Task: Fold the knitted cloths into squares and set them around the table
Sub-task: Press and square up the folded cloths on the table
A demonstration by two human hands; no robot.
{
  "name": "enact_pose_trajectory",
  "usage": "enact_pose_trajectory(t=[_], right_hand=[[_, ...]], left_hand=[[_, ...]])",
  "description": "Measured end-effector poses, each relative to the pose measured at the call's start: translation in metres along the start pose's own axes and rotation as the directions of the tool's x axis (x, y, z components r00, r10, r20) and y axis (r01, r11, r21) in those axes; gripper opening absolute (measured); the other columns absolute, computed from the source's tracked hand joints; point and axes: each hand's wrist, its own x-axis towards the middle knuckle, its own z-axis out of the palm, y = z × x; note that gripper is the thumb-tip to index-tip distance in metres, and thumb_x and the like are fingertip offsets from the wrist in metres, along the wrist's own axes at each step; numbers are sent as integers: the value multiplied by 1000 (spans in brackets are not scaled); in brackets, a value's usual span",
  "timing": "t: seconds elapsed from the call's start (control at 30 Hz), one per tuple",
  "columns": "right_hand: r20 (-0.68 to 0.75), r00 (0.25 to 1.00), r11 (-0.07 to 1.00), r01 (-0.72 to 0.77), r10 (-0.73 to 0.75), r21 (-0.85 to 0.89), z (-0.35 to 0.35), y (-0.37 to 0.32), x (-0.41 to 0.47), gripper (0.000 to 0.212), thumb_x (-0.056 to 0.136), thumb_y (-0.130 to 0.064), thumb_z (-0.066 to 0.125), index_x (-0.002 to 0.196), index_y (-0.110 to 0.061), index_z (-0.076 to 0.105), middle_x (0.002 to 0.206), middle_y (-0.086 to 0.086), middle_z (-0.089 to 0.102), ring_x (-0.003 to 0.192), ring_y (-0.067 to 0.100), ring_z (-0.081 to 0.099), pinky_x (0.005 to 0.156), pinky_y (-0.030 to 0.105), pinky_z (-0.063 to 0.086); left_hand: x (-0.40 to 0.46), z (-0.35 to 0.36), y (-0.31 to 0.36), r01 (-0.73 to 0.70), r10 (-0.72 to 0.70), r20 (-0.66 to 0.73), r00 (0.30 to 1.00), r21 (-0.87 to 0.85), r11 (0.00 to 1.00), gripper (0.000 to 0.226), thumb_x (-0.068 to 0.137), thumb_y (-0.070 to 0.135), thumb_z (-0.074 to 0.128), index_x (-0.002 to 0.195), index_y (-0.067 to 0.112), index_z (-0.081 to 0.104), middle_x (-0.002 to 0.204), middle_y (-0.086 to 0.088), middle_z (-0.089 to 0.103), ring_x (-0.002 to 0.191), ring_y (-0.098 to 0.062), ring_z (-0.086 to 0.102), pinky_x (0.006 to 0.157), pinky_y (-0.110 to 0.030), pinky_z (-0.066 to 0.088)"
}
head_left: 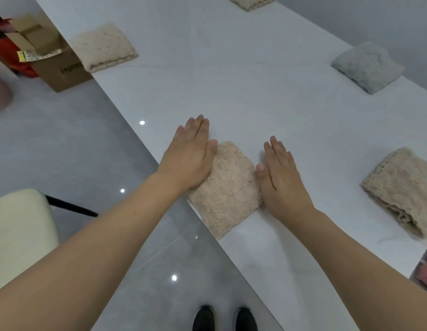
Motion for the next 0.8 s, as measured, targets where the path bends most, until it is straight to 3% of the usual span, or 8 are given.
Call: enact_pose_trajectory(t=[0.17, 0.27, 0.4, 0.63, 0.8], right_hand=[[93, 994, 937, 17, -53, 350, -13, -6, 1, 51, 105, -33, 29, 153, -19, 21, 160, -12, 10, 145, -6, 4, 116, 13, 2], [138, 982, 879, 50, -131, 475, -22, -6, 10, 48, 105, -27, 31, 152, -21, 24, 159, -15, 15, 143, -10, 9, 117, 13, 7], [169, 968, 826, 61, -185, 560, -22, -2, 21, 50, 102, -30, 32, 150, -21, 27, 158, -14, 21, 142, -9, 15, 117, 15, 11], [206, 948, 765, 56, -242, 641, -2, 4, 17, 52, 101, -31, 34, 151, -18, 28, 158, -11, 25, 143, -4, 18, 122, 31, 14], [180, 948, 749, 83, -263, 657, 6, 7, 16, 51, 100, -29, 34, 150, -17, 30, 157, -8, 27, 144, 0, 20, 121, 38, 16]], left_hand=[[-28, 5, 5, 142, -196, -161, 967, -294, 945, 55, 108, 32, 22, 157, 8, 13, 166, -7, 9, 153, -17, 1, 121, -28, -6], [-53, 18, 25, 214, -382, -222, 897, -538, 815, 54, 108, 32, 22, 158, 14, 10, 167, 1, 6, 152, -9, -3, 121, -25, -7], [-76, 38, 61, 206, -539, -180, 823, -790, 578, 53, 108, 38, 23, 158, 25, 11, 164, 20, 7, 148, 7, -4, 123, -26, 0], [-82, 50, 77, 116, -681, -214, 701, -907, 405, 53, 107, 38, 28, 158, 27, 19, 163, 21, 16, 147, 8, 10, 124, -32, 14], [-81, 55, 82, 148, -656, -270, 705, -848, 509, 52, 108, 34, 25, 158, 22, 16, 164, 17, 12, 148, 8, 5, 123, -22, 8]])
